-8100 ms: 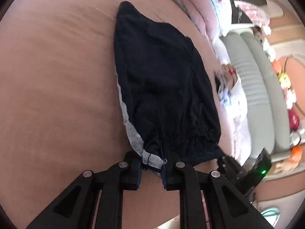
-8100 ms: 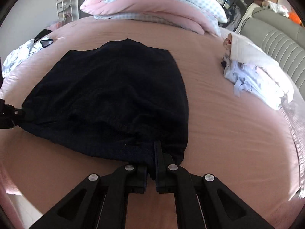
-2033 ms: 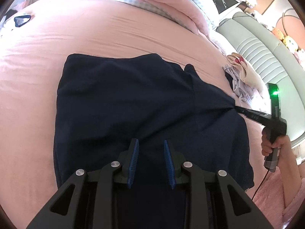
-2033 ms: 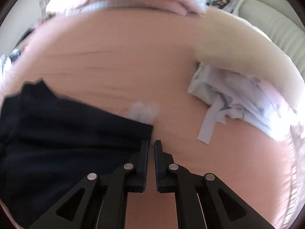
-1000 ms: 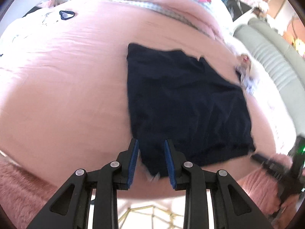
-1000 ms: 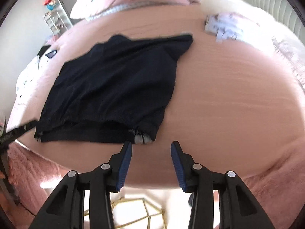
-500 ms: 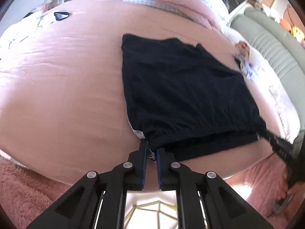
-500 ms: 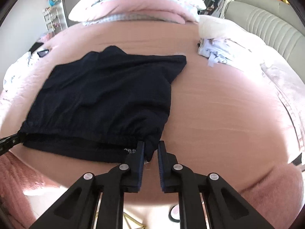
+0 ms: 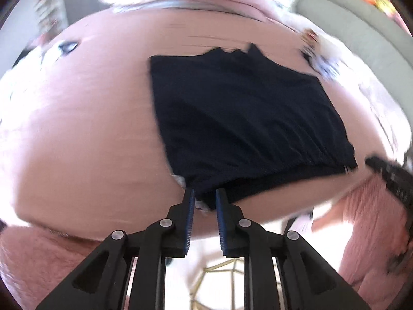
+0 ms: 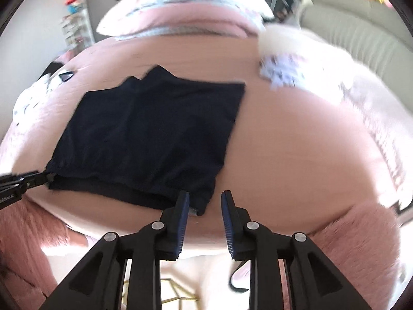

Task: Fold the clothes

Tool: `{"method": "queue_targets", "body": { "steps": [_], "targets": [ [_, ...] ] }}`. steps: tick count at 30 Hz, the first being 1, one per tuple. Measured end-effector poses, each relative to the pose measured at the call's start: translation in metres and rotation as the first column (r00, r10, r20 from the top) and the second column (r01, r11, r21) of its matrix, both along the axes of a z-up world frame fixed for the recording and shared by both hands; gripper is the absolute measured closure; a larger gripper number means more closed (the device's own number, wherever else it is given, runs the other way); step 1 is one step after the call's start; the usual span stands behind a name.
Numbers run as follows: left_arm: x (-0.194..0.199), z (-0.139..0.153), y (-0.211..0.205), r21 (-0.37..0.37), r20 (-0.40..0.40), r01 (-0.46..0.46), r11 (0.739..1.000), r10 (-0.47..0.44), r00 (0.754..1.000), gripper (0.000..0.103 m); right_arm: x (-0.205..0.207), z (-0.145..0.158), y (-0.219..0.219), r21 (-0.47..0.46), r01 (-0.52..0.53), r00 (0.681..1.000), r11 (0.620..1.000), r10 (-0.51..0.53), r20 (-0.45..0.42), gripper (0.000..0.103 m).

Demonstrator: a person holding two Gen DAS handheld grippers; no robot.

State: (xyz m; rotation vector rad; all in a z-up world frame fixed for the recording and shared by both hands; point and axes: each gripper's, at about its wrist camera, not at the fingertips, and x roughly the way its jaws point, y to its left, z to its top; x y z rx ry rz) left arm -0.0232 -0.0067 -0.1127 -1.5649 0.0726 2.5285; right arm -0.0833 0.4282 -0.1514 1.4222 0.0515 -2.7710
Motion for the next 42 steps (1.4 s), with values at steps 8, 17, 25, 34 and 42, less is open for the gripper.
{"method": "queue_targets", "body": {
  "steps": [8,17,25,34,42],
  "targets": [
    [-0.009,0.005,0.023,0.083,-0.048,0.153,0.985,-0.149,0.988,0.086,-0.014,0.001,-0.043,0.094,-0.254,0.966,0.963,0.257,-0.012,0.071],
    [-0.019,-0.026,0.018,0.234,0.061,0.038,0.971,-0.054,0.997,0.087,-0.024,-0.043,-0.051,0.092,-0.302,0.950,0.949,0.291,0.116,0.072],
    [-0.016,-0.008,0.039,0.204,-0.053,0.193,0.960,-0.186,0.981,0.086,-0.016,-0.011,-0.020,-0.082,-0.247,0.969,0.966,0.248,0.010,0.072],
    [-0.016,-0.029,0.055,0.139,-0.050,0.258,0.956,-0.253,0.966,0.079,-0.014,-0.031,-0.049,-0.034,-0.319,0.943,0.947,0.320,0.095,0.071],
    [-0.011,-0.031,0.069,-0.040,-0.135,0.270,0.962,-0.273,0.953,0.064,-0.022,-0.039,-0.051,-0.022,-0.279,0.957,0.960,0.280,0.074,0.065]
  ]
}}
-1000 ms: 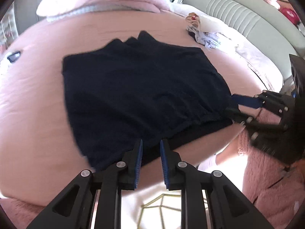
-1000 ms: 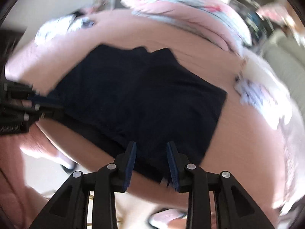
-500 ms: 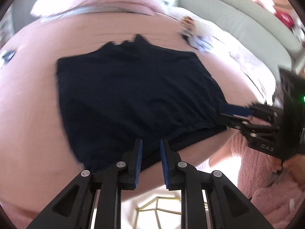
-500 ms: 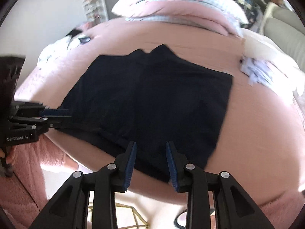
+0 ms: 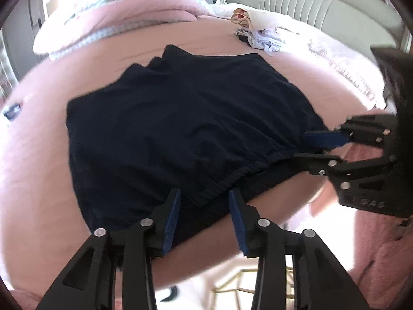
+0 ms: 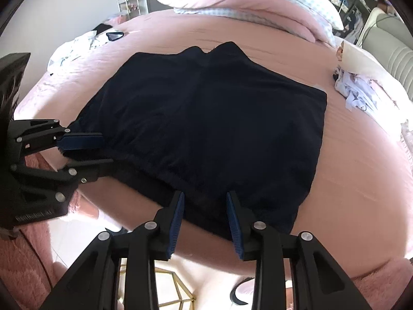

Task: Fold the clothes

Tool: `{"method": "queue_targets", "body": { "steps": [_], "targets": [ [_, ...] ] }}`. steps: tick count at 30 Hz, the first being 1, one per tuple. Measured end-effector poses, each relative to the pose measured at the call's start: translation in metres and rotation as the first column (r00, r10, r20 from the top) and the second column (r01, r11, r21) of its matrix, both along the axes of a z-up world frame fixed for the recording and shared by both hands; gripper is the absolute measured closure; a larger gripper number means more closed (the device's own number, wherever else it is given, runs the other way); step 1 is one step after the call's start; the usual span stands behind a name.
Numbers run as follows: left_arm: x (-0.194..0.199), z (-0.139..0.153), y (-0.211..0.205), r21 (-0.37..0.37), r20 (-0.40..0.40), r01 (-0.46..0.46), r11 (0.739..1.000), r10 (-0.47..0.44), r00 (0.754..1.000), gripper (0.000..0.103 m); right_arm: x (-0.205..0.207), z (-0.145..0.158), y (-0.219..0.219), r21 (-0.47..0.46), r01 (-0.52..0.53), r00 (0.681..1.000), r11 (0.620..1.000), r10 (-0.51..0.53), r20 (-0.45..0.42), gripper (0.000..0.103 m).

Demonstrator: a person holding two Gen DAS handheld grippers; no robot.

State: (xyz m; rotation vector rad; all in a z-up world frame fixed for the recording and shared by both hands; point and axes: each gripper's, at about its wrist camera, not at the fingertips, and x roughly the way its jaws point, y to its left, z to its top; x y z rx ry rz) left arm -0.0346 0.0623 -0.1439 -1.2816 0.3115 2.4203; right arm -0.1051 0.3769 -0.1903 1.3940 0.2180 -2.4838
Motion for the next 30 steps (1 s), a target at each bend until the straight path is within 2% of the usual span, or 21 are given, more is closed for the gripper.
{"method": "queue_targets", "body": {
  "steps": [4,5,6,7,8,12,14,22,24,26,28,30],
  "targets": [
    [0.002,-0.001,-0.003,-0.006,-0.021,0.003,1.000,-0.003,1.000,0.066,0.001,-0.006,-0.003,-0.005,0.013,1.000,1.000,-0.013,-0.028,0.063],
    [0.002,0.000,-0.003,-0.006,-0.028,0.001,1.000,-0.001,1.000,0.074,0.001,-0.006,-0.002,-0.014,0.025,0.999,1.000,-0.025,-0.033,0.067],
    [0.001,0.001,-0.002,-0.008,-0.036,-0.001,1.000,0.000,0.999,0.088,0.001,-0.004,-0.002,-0.017,0.033,0.999,0.999,-0.034,-0.043,0.073],
    [0.001,0.002,-0.001,-0.010,-0.044,-0.003,1.000,0.002,0.999,0.096,0.000,-0.003,-0.001,-0.019,0.041,0.998,0.999,-0.042,-0.052,0.082],
    [0.000,0.003,-0.002,-0.005,-0.051,-0.009,1.000,0.009,0.999,0.097,0.000,-0.001,-0.001,-0.022,0.049,0.997,0.999,-0.051,-0.061,0.088],
    [-0.001,0.012,-0.008,0.068,-0.057,-0.026,0.997,0.029,0.998,0.097,-0.001,0.004,0.005,-0.052,0.087,0.992,0.995,-0.092,-0.091,0.092],
    [0.004,0.016,-0.007,0.058,-0.077,-0.007,0.998,0.012,0.997,0.097,0.001,0.007,0.006,-0.065,0.094,0.989,0.993,-0.100,-0.107,0.092],
    [0.020,0.022,-0.014,0.056,-0.053,0.006,0.998,-0.003,0.999,0.097,0.017,0.014,-0.001,-0.061,0.039,0.992,0.997,-0.046,-0.115,0.092],
    [0.019,0.016,-0.013,0.041,-0.029,0.011,0.999,-0.010,1.000,0.097,0.018,0.012,-0.003,-0.051,0.038,0.994,0.998,-0.043,-0.104,0.092],
    [0.012,0.002,-0.009,0.021,0.048,0.013,1.000,-0.014,0.999,0.095,0.012,0.003,-0.003,-0.042,0.046,0.997,0.998,-0.048,-0.059,0.092],
    [0.010,0.000,-0.009,0.026,0.064,0.013,1.000,-0.015,0.998,0.093,0.005,-0.007,-0.001,-0.039,0.057,0.998,0.998,-0.057,-0.006,0.091],
    [0.008,0.004,-0.013,0.069,0.099,0.019,0.997,-0.026,0.995,0.083,0.005,-0.004,0.002,-0.056,0.063,0.998,0.996,-0.064,-0.006,0.090]
  ]
}}
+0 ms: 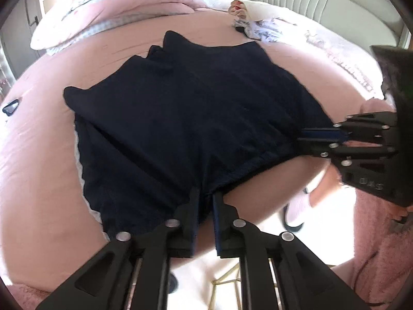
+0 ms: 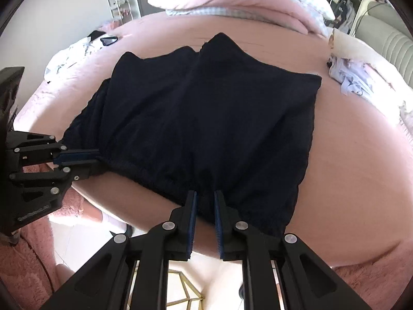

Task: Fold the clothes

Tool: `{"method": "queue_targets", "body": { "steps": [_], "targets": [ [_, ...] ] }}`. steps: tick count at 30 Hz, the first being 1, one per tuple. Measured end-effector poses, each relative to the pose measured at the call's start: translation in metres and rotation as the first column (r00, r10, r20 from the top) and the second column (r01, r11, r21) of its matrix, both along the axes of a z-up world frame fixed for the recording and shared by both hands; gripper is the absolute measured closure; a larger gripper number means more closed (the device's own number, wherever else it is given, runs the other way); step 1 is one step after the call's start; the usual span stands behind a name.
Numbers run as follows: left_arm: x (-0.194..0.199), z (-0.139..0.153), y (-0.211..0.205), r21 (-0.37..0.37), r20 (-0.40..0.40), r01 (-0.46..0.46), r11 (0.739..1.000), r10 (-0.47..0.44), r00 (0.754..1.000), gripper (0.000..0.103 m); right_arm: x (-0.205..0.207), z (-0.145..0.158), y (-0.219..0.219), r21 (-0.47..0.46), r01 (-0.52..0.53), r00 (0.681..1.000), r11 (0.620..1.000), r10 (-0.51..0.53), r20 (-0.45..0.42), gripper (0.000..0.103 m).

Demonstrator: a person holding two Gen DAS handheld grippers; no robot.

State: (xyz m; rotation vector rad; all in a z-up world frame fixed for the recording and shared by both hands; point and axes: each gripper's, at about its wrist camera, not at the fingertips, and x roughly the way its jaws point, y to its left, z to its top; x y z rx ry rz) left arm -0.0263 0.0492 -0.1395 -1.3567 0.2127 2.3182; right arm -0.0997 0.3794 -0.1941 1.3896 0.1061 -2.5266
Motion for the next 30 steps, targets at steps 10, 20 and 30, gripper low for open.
{"method": "queue_targets", "body": {
  "steps": [10,20,30],
  "targets": [
    [-0.007,0.025,-0.091,0.218,0.043,-0.345,0.913,0.344,0.938,0.068,0.005,0.029,0.036,-0.152,0.112,0.988,0.982,-0.126,-0.089,0.079],
    [-0.011,0.008,-0.135,0.122,0.100,-0.578,0.807,0.570,0.816,0.068,-0.009,0.007,0.068,-0.086,0.299,0.954,0.950,-0.298,0.024,0.079],
    [0.003,0.000,-0.091,0.046,0.128,-0.390,0.920,0.382,0.915,0.066,-0.013,0.001,0.029,-0.031,0.130,0.991,0.991,-0.129,0.043,0.078]
  ]
}}
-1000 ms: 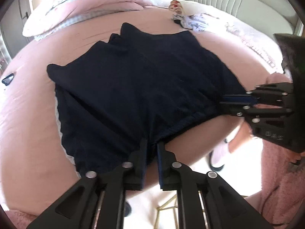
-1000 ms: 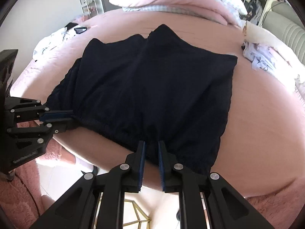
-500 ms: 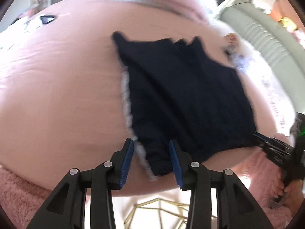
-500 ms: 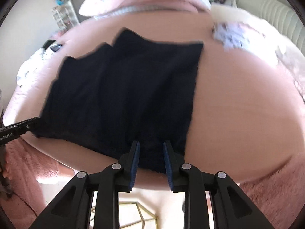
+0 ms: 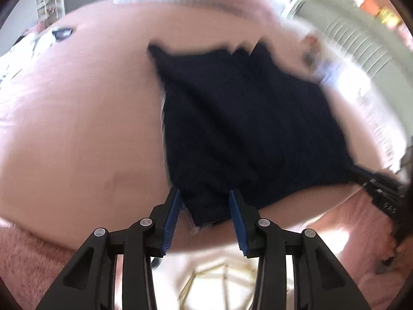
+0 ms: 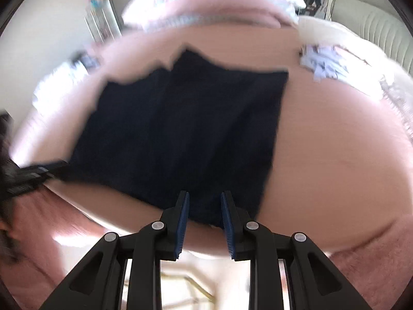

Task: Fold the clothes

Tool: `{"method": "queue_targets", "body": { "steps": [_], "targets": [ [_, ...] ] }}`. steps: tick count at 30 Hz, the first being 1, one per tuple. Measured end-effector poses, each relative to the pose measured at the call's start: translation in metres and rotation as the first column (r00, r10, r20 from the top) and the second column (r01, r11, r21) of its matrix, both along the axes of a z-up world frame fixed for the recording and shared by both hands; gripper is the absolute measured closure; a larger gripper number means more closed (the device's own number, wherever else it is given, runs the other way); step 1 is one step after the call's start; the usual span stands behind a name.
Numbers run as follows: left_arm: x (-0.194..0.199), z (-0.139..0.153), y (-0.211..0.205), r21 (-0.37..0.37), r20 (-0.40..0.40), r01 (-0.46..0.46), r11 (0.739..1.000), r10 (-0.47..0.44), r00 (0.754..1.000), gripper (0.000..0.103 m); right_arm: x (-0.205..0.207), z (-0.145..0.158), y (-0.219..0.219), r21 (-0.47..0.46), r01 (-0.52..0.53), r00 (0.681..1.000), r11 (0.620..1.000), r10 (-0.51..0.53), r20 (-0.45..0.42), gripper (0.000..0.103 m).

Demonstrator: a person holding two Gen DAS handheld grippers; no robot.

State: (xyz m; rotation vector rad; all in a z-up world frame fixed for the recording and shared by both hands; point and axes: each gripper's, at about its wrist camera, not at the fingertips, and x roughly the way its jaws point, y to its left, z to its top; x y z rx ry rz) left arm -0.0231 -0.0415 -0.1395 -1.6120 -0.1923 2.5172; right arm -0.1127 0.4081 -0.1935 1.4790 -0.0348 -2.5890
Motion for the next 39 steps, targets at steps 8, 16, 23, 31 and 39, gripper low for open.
{"method": "queue_targets", "body": {
  "steps": [8,16,23,31,39],
  "targets": [
    [0.005,0.014,-0.029,0.113,-0.025,-0.079,0.990,0.083,0.996,0.065,-0.003,0.008,0.031,-0.122,0.121,0.993,0.985,-0.121,0.009,0.078],
    [-0.077,0.024,-0.055,0.098,-0.101,-0.057,0.994,0.067,0.993,0.065,-0.045,0.044,-0.018,-0.060,-0.096,0.994,0.994,0.093,-0.048,0.078],
    [-0.148,0.001,-0.088,-0.039,-0.089,-0.084,0.996,0.080,0.993,0.065,-0.150,0.064,-0.066,0.030,-0.183,0.977,0.983,0.186,-0.107,0.078],
    [-0.153,-0.016,-0.098,0.031,-0.132,-0.073,0.997,0.076,0.988,0.065,-0.259,0.009,-0.092,0.057,-0.177,0.984,0.983,0.175,0.039,0.078],
    [-0.165,-0.021,-0.078,0.218,-0.140,0.032,0.975,-0.001,0.990,0.065,-0.252,-0.005,-0.033,0.035,-0.035,0.995,0.999,0.031,0.098,0.077]
  ]
}}
